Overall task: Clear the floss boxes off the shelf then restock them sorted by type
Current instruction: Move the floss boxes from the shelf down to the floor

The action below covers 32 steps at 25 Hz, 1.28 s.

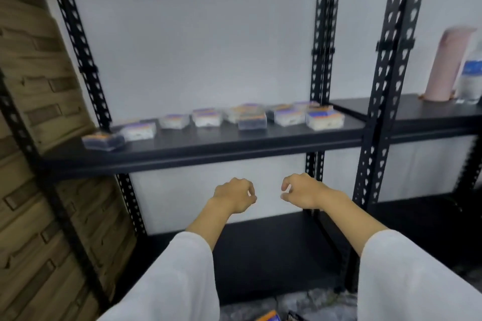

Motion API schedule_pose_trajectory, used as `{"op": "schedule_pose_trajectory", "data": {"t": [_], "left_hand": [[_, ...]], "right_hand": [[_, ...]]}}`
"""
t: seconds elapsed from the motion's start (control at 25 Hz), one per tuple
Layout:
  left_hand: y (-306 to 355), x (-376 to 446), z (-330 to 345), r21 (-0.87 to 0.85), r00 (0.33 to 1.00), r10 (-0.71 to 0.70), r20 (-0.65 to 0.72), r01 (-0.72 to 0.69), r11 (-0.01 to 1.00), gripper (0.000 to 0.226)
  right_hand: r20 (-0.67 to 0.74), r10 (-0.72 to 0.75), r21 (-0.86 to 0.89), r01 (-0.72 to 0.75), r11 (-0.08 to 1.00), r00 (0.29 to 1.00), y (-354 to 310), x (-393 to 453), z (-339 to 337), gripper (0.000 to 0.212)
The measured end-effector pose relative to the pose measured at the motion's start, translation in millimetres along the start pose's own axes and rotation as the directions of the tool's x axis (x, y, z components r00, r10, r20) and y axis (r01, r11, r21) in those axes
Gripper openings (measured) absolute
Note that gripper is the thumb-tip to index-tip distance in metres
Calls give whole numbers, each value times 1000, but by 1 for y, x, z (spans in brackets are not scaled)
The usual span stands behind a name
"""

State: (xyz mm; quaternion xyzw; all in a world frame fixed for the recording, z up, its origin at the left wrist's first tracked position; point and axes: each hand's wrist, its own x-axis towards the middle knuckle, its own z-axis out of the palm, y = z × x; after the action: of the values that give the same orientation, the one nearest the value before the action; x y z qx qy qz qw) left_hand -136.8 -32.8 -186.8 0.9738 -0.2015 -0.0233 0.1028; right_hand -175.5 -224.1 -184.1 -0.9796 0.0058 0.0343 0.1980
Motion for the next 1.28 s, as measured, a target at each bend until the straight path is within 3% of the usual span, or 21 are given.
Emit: {"op": "schedule_pose_trajectory", "data": {"t": [0.08,0.36,0.52,0.76,0.96,1.08,1.2,1.28], "left_hand": [[9,-1,-49,-11,993,30,-113,-31,999,25],[10,25,-119,5,934,103,-343,-107,994,21],[-12,60,-114,-7,926,72,-371,-80,997,18],[-57,96,-79,-18,911,-29,-411,24,1000,36],[-60,105,-69,44,891,-24,-454,50,998,41],[-61,106,-70,48,888,-29,-458,58,997,41],[-62,105,-73,46,915,-39,-401,62,997,41],[-65,112,-84,-48,926,-50,-374,34,998,40]], "right_hand": [[-92,-36,-49,32,998,995,-21,-5,-43,34],[-259,-122,-111,96,989,958,-43,33,-99,17],[-323,-177,-95,154,983,930,-52,77,-105,20],[-450,-260,-133,224,965,854,-53,136,-90,51],[-395,-242,-57,240,969,886,-50,170,-75,64],[-374,-237,-6,253,968,897,-50,171,-68,60],[-433,-278,4,310,951,858,-48,158,-66,53],[-452,-297,33,348,937,841,-45,149,-63,49]]}}
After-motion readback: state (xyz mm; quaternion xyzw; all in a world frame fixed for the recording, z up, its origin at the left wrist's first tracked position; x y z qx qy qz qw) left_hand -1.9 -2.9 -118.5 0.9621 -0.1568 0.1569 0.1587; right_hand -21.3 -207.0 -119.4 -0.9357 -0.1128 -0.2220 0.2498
